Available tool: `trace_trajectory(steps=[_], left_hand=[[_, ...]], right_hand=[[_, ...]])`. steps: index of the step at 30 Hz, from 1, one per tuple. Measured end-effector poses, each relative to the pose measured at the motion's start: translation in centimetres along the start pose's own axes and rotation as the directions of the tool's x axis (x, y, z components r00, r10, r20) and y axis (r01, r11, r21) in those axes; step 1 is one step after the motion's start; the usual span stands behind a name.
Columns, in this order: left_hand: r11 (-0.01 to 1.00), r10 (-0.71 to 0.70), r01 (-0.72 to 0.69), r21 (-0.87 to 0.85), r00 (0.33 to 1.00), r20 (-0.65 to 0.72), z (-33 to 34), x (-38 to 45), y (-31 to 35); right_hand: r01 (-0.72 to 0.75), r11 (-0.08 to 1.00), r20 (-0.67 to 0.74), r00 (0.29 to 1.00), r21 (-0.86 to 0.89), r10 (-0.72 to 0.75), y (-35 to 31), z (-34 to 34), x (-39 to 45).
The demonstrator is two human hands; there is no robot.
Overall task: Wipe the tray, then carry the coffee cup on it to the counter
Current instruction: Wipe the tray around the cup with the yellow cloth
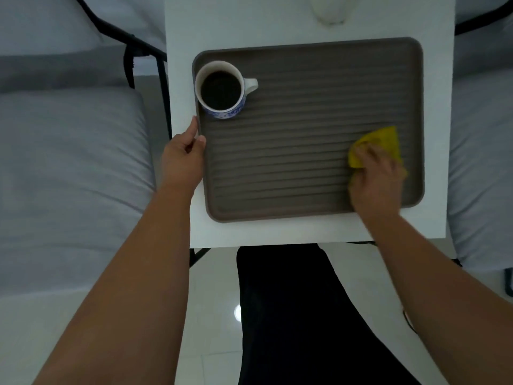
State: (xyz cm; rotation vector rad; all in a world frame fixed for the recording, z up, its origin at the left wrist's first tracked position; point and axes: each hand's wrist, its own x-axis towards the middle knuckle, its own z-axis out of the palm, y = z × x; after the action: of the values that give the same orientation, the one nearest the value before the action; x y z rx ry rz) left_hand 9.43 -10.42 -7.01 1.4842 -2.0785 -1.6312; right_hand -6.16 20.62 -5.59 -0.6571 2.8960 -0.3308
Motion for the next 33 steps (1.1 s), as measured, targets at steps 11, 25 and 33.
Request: trace_trajectory(steps=[11,25,33], left_hand=[[0.993,-0.06,0.068,-0.1,0.995,0.078,-1.1,0.5,0.1],[0.992,-0.042,0.044,-0.115,0.999,0.024,-0.7,0.9,-0.4],[0.997,-0.036,0.041,-0.06,0.996,0.08,-1.1,0.8,0.0]], right_hand=[[0.2,0.964,0.104,0.97,0.176,-0.22,-14.5,4.8,-2.3],[0.814,0.514,0.225,0.465,0.271,-0.856,-13.7,5.1,-3.5],[0.74,0.638,0.173,0.615,0.212,-0.77,-4.0,1.2,-2.6]])
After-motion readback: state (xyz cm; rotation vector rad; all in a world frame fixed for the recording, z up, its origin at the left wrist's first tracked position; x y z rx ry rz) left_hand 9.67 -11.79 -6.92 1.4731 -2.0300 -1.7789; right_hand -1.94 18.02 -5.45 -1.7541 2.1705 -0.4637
